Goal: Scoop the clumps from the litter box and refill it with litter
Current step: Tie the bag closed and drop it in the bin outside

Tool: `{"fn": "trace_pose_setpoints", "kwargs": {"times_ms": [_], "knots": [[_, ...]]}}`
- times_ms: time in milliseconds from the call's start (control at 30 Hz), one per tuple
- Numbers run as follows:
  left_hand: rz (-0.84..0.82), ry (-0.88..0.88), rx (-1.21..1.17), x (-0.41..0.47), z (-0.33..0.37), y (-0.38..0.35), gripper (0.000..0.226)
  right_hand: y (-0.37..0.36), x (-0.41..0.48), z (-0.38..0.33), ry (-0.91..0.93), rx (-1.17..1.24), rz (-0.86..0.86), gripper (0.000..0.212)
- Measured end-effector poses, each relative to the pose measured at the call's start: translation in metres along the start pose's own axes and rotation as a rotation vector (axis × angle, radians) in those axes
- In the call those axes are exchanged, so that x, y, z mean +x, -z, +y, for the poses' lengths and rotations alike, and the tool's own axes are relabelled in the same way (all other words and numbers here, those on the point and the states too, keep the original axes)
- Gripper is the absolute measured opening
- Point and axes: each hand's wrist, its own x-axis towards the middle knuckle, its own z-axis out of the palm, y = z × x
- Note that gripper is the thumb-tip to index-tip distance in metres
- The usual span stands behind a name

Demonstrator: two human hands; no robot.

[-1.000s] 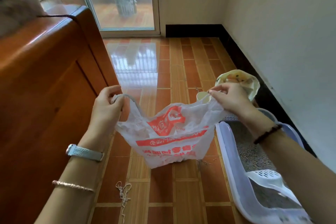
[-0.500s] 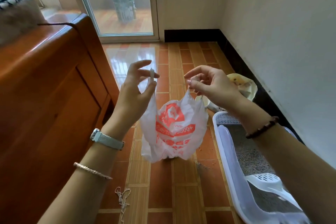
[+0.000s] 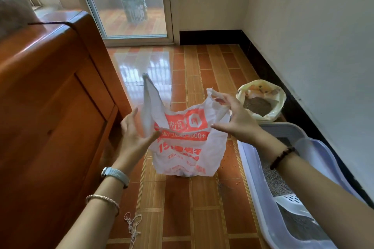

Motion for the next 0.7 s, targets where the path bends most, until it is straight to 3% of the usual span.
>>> {"fn": "trace_pose_setpoints", "kwargs": {"times_ms": [100,167,267,333,433,567,633,700], "knots": [[-0.121,0.104,-0.188,0.003,-0.012,-0.008,0.108,-0.006,0.003,0.02,-0.137,-0.116,0.09,0.087],[-0.125,0.137,-0.239,0.01,-0.017,-0.016,0.086,-0.01,0.003,0.029,-0.284,0.056,0.064,0.098],[-0.094,0.143,-0.195,0.023,-0.023,-0.027,0.08,-0.017,0.002,0.046,-0.442,0.213,0.018,0.111],[-0.092,0.158,-0.187,0.028,-0.023,-0.034,0.068,-0.026,0.004,0.059,-0.516,0.305,0.011,0.108],[-0.133,0.184,-0.183,0.033,-0.022,-0.042,0.039,-0.039,0.01,0.071,-0.593,0.343,0.017,0.076],[-0.154,0.159,-0.079,0.037,-0.03,-0.045,0.038,-0.052,0.016,0.082,-0.598,0.263,0.077,0.019],[-0.171,0.125,-0.029,0.039,-0.033,-0.044,0.028,-0.055,0.018,0.086,-0.632,0.197,0.137,0.02],[-0.236,0.113,-0.152,0.037,-0.03,-0.045,0.022,-0.056,0.02,0.086,-0.632,0.167,0.147,0.023]]}}
